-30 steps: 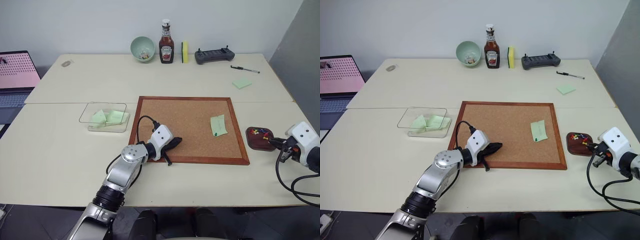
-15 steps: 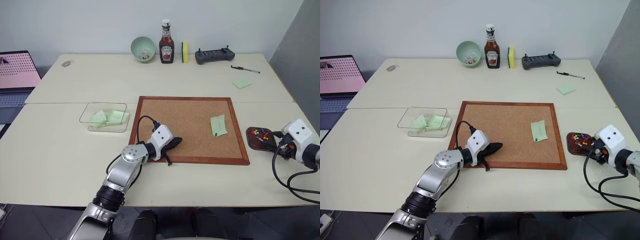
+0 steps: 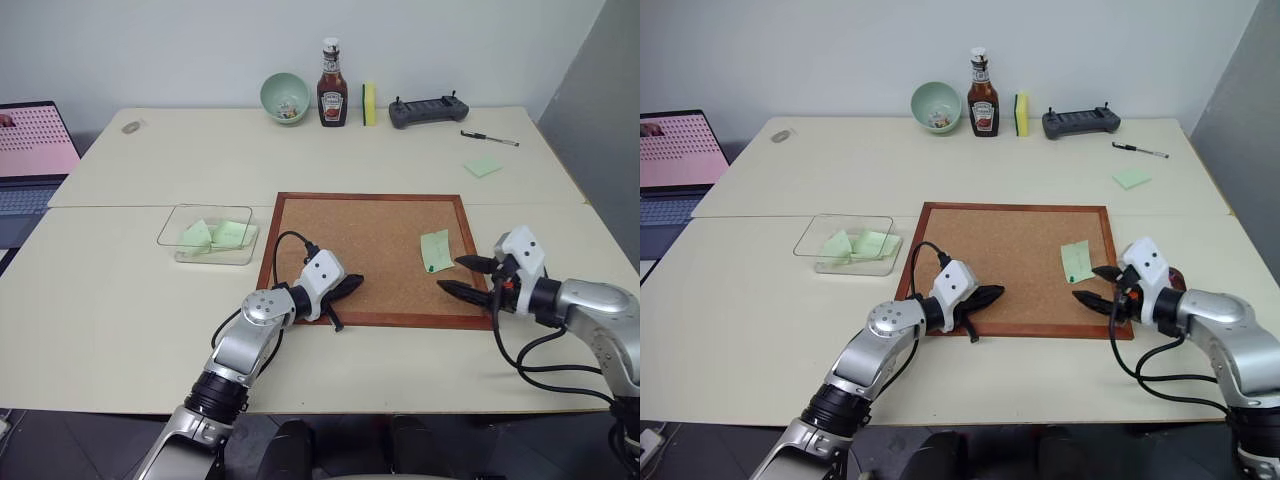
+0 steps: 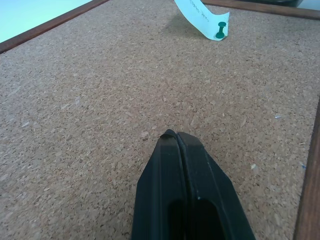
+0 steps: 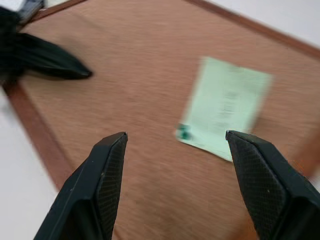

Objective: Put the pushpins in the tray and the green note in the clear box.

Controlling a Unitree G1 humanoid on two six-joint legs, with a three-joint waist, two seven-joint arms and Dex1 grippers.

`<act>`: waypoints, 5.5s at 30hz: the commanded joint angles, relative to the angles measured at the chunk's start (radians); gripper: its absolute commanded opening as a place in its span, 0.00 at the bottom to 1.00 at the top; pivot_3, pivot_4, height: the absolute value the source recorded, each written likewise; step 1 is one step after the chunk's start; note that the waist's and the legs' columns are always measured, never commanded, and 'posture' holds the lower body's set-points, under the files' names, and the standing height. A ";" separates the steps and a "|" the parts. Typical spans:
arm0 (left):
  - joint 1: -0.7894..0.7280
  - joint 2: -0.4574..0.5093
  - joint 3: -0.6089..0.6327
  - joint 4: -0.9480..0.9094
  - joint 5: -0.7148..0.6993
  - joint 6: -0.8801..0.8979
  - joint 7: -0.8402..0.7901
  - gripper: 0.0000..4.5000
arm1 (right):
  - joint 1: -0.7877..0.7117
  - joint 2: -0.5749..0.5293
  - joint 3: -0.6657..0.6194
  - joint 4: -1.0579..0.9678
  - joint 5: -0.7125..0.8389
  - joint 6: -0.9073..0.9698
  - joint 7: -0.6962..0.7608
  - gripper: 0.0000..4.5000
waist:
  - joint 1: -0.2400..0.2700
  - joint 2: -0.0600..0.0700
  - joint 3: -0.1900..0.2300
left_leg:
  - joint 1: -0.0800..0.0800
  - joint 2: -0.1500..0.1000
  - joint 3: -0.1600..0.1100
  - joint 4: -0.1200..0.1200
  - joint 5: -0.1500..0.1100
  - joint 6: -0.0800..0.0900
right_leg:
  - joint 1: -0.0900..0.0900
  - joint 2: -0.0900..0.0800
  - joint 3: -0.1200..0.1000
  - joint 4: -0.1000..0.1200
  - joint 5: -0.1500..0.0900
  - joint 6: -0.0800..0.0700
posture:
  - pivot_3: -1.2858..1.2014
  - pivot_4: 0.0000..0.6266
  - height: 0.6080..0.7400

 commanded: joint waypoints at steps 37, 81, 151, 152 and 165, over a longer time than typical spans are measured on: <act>0.047 0.027 -0.025 -0.002 0.024 0.039 0.008 0.00 | -0.183 0.086 0.079 0.191 -0.140 -0.237 0.015 0.01 | -0.004 0.000 0.000 | 0.000 0.001 0.000 -0.001 0.000 0.000 | -0.002 0.000 0.000 0.001 0.000 0.000 | 0.52 0.24 1.00; -0.213 -0.304 0.254 -0.018 -0.371 0.504 0.220 0.99 | -0.184 0.099 0.131 0.047 -0.200 -0.300 0.018 0.00 | 0.000 -0.010 0.006 | -0.006 0.000 -0.001 0.001 0.000 0.000 | -0.005 0.000 -0.001 0.001 0.000 0.000 | 0.52 0.24 1.00; -0.184 -0.378 0.387 -0.008 -0.570 0.578 0.367 0.01 | -0.240 0.215 -0.007 0.004 0.001 -0.084 -0.136 0.00 | 0.000 -0.011 0.007 | -0.009 0.000 -0.002 0.003 0.000 -0.001 | -0.007 0.000 -0.002 0.001 0.000 -0.001 | 0.52 0.24 1.00; -0.182 -0.367 0.374 -0.012 -0.560 0.566 0.351 0.01 | -0.240 0.215 -0.006 0.003 0.003 -0.083 -0.138 0.00 | -0.001 -0.011 0.007 | -0.009 0.000 -0.002 0.003 0.000 -0.001 | -0.007 0.000 -0.002 0.001 0.000 -0.001 | 0.52 0.24 1.00; -0.125 -0.260 0.402 -0.079 -0.623 0.560 0.230 0.44 | -0.245 0.200 0.017 0.007 -0.016 -0.117 -0.124 0.00 | -0.002 -0.011 0.007 | -0.009 0.000 -0.002 0.003 0.000 0.000 | -0.008 0.000 -0.002 0.001 0.000 -0.001 | 0.52 0.24 1.00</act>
